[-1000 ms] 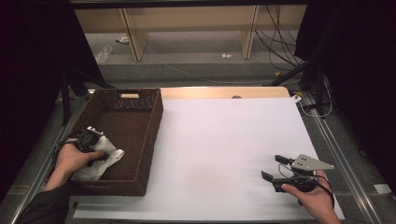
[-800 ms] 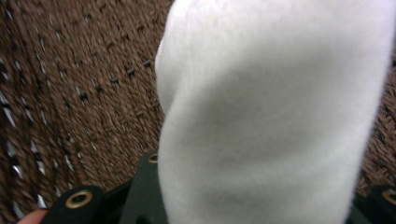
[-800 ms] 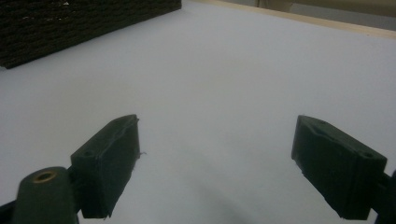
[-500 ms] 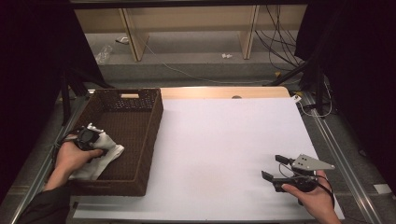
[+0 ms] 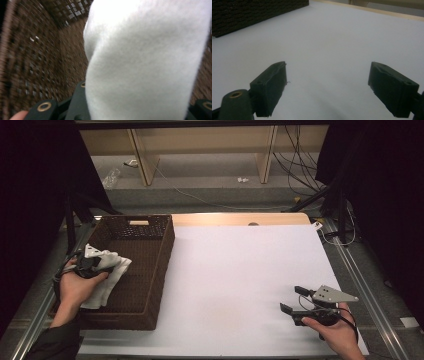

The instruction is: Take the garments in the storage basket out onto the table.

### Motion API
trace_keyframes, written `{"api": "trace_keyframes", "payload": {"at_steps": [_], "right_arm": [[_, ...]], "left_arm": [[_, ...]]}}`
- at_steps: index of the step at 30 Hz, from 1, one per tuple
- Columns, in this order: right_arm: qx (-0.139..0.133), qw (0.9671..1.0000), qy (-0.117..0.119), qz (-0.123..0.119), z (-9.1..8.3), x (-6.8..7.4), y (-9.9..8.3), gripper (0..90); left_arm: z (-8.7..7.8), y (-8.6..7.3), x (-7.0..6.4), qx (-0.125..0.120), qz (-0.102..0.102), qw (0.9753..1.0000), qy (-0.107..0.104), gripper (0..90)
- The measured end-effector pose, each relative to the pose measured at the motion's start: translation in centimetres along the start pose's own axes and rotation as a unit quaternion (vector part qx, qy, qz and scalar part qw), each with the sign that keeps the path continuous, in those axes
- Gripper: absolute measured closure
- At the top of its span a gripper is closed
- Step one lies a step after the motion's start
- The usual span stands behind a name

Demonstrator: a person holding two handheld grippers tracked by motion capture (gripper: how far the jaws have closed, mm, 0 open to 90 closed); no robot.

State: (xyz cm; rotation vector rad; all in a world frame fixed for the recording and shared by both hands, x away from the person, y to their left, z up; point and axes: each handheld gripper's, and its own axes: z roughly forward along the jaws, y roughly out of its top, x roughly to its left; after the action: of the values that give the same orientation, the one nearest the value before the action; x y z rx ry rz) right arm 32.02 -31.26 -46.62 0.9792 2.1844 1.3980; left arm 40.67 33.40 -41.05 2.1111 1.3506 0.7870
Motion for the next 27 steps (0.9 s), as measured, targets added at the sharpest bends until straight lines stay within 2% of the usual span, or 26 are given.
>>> {"api": "trace_keyframes", "payload": {"at_steps": [1,2,6,7,8,9,10,11,13,14,16,18,19,21,26,27], "right_arm": [[0.001,1.0,0.0,0.001,0.0,0.0,0.0,16.2],[0.001,1.0,0.0,0.001,0.0,0.0,0.0,16.2],[-0.003,1.0,-0.002,-0.001,0.0,0.0,0.0,16.1],[-0.003,1.0,-0.002,-0.001,0.0,0.0,0.0,16.1],[-0.004,1.0,-0.001,0.0,0.0,0.0,0.0,16.1],[0.0,1.0,-0.001,0.002,0.0,0.0,0.0,16.1],[-0.001,1.0,-0.001,0.001,0.0,0.0,0.0,16.1],[-0.002,1.0,-0.001,0.0,0.0,0.0,0.0,16.1],[-0.001,1.0,-0.002,0.001,0.0,-0.1,0.0,16.1],[-0.002,1.0,-0.001,0.001,-0.1,0.0,0.0,16.1],[-0.003,1.0,0.0,-0.001,-0.1,0.0,0.0,16.0],[-0.003,1.0,0.001,0.0,-0.1,0.0,0.0,16.1],[-0.003,1.0,0.001,0.001,0.0,0.0,0.0,16.1],[-0.003,1.0,0.002,0.0,0.0,0.0,0.0,16.1],[-0.004,1.0,0.002,0.001,0.0,0.0,0.0,16.1],[-0.004,1.0,0.002,0.001,0.0,0.0,0.0,16.1]], "left_arm": [[-0.2,0.1,-0.1,-0.023,-0.008,0.9997,0.007,69.0],[-0.2,0.1,-0.1,-0.023,-0.008,0.9997,0.007,69.0],[-0.6,0.3,-0.4,-0.068,-0.03,0.9969,0.025,69.0],[-0.6,0.3,-0.4,-0.068,-0.03,0.9969,0.025,69.0],[-0.6,0.3,-0.6,-0.082,-0.038,0.9955,0.03,69.0],[-0.8,0.3,-0.9,-0.105,-0.045,0.9926,0.04,69.0],[-0.9,0.3,-1.0,-0.116,-0.051,0.9911,0.043,69.1],[-0.9,0.3,-1.0,-0.116,-0.051,0.9911,0.043,69.0],[-1.1,0.4,-1.5,-0.144,-0.066,0.986,0.053,69.0],[-1.1,0.4,-1.6,-0.147,-0.066,0.9854,0.054,69.1],[-1.4,0.5,-1.7,-0.167,-0.073,0.9817,0.055,69.0],[-1.7,0.5,-1.7,-0.179,-0.079,0.9791,0.056,69.0],[-1.7,0.5,-1.7,-0.179,-0.079,0.9791,0.056,69.0],[-1.9,0.5,-1.6,-0.191,-0.086,0.9764,0.054,69.0],[-2.0,0.4,-1.6,-0.207,-0.096,0.9724,0.05,69.0],[-2.0,0.4,-1.6,-0.207,-0.096,0.9724,0.05,69.0]]}}
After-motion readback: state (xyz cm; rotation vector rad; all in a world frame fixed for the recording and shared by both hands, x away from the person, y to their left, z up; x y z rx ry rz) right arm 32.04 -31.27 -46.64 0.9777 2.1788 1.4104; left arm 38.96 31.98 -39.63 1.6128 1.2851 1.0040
